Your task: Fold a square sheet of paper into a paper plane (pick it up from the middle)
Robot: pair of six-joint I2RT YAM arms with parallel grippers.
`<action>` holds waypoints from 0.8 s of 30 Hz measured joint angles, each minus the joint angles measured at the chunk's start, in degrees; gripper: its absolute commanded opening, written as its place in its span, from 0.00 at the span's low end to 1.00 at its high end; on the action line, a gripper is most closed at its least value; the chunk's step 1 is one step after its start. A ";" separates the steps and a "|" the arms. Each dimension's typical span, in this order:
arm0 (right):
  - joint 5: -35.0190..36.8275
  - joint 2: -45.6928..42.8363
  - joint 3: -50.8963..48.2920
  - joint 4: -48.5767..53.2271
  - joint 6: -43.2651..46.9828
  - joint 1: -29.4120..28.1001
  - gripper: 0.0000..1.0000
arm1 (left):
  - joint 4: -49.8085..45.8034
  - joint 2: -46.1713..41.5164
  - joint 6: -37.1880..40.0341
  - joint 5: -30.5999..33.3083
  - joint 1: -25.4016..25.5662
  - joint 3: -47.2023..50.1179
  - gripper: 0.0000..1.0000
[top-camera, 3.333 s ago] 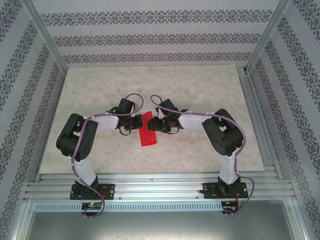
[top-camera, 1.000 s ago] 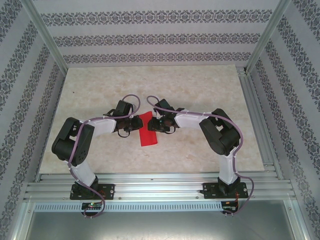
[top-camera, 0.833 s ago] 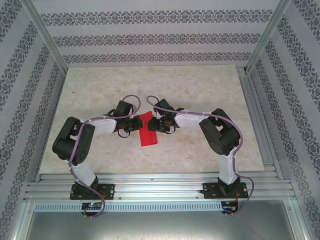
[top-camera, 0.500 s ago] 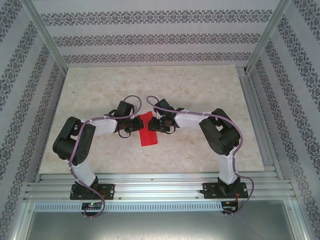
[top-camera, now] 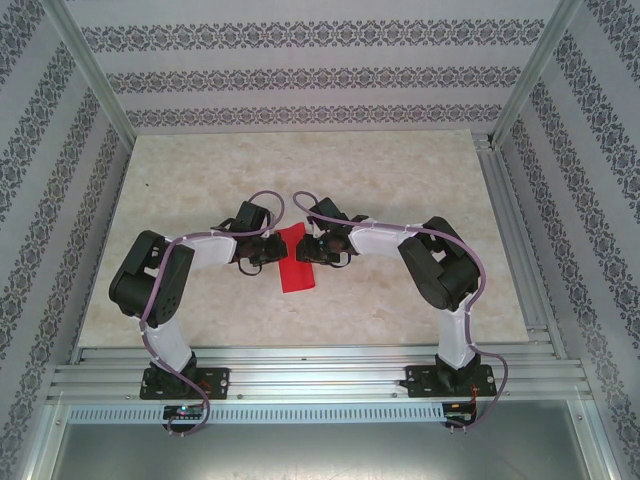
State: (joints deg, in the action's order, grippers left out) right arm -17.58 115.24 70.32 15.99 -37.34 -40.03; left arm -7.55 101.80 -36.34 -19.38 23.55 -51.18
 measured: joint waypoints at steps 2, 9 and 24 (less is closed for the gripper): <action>0.00 0.00 0.04 0.09 0.00 0.00 0.33 | -0.63 0.00 0.04 0.68 0.22 -0.22 0.11; 0.00 0.07 0.09 0.13 0.02 0.00 0.33 | -1.09 0.00 0.07 1.53 0.59 -0.44 0.12; 0.17 0.55 1.05 1.44 1.53 -0.11 0.34 | -2.64 -3.74 0.07 2.62 0.59 -0.52 0.15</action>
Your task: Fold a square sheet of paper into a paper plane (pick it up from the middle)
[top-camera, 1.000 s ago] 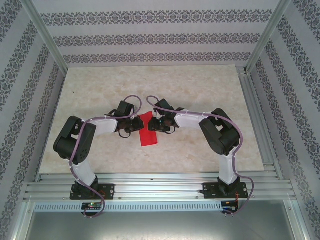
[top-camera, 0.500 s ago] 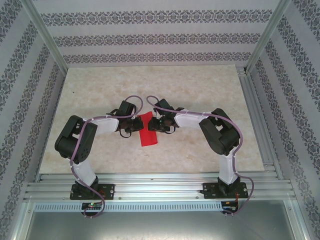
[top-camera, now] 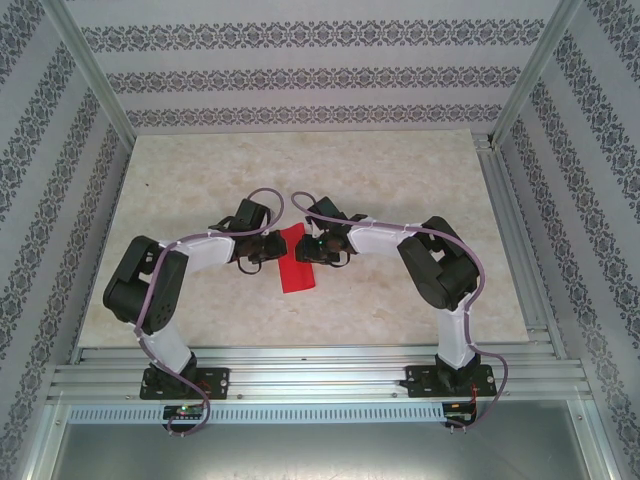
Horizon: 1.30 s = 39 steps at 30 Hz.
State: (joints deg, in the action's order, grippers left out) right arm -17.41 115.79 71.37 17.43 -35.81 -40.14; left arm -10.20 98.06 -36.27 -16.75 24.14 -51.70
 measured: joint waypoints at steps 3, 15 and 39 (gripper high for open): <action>0.07 0.04 0.13 0.22 0.20 0.00 0.34 | -0.74 -3.41 -0.02 2.36 -0.02 0.00 0.15; 0.79 0.28 0.66 1.03 1.49 -0.28 0.34 | -0.61 -2.91 -0.04 1.46 -0.11 -0.02 0.15; -0.02 -1.55 -0.72 -0.98 -1.16 -0.22 0.47 | -2.71 4.44 1.60 -1.53 0.04 -1.88 0.10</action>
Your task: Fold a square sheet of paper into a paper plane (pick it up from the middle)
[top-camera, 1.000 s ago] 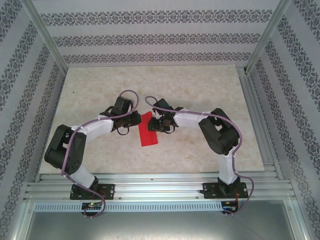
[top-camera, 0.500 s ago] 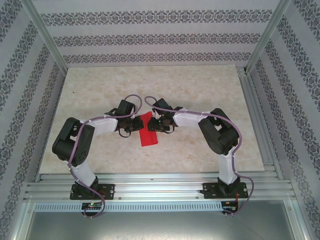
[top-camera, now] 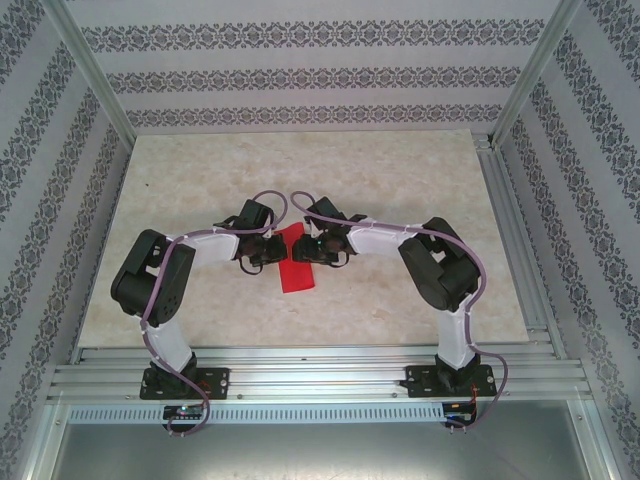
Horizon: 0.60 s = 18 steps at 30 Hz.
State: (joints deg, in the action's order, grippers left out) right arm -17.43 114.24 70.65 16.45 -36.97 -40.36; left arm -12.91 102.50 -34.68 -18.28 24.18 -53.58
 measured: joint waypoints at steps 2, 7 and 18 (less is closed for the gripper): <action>0.04 -1.27 -1.70 -1.57 -0.87 0.26 0.50 | -0.02 0.00 0.20 0.02 0.02 0.00 0.10; 0.90 -6.88 -4.94 -1.92 -1.29 2.29 0.47 | 0.00 0.07 0.61 0.26 0.22 0.00 0.09; -3.98 -3.17 -1.25 -4.72 -1.97 0.74 0.20 | 0.02 0.07 0.83 0.28 0.22 0.00 0.09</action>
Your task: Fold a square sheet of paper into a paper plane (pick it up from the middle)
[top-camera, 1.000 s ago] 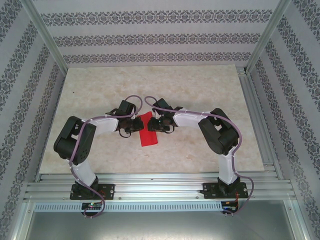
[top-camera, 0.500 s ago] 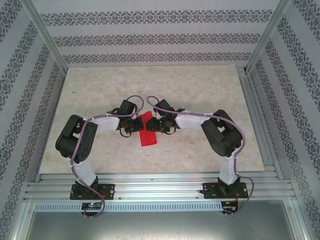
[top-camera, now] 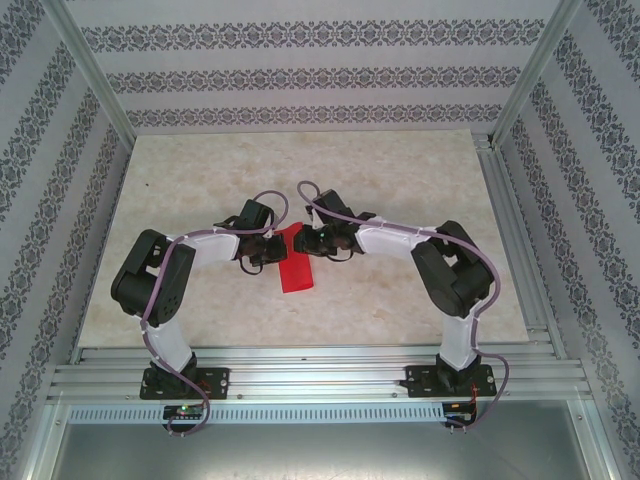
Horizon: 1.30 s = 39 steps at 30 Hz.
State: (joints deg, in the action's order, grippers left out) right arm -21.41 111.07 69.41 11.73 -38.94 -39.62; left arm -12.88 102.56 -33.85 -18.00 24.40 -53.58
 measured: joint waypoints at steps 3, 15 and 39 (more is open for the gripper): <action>-1.22 2.56 0.09 0.07 -0.15 -0.26 0.20 | 0.00 0.02 0.00 0.00 0.02 0.00 0.09; -3.30 3.69 -3.98 -4.68 -0.17 2.32 0.16 | 0.50 0.26 0.39 0.04 0.04 0.04 0.08; -3.80 -1.86 -11.28 -4.44 -2.08 1.11 0.06 | 1.99 0.31 0.37 -0.11 0.11 0.55 0.08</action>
State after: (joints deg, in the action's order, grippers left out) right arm -25.21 109.21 58.13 7.29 -41.01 -38.50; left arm -10.90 102.87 -33.47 -18.11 24.51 -53.04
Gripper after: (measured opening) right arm 0.066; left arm 0.086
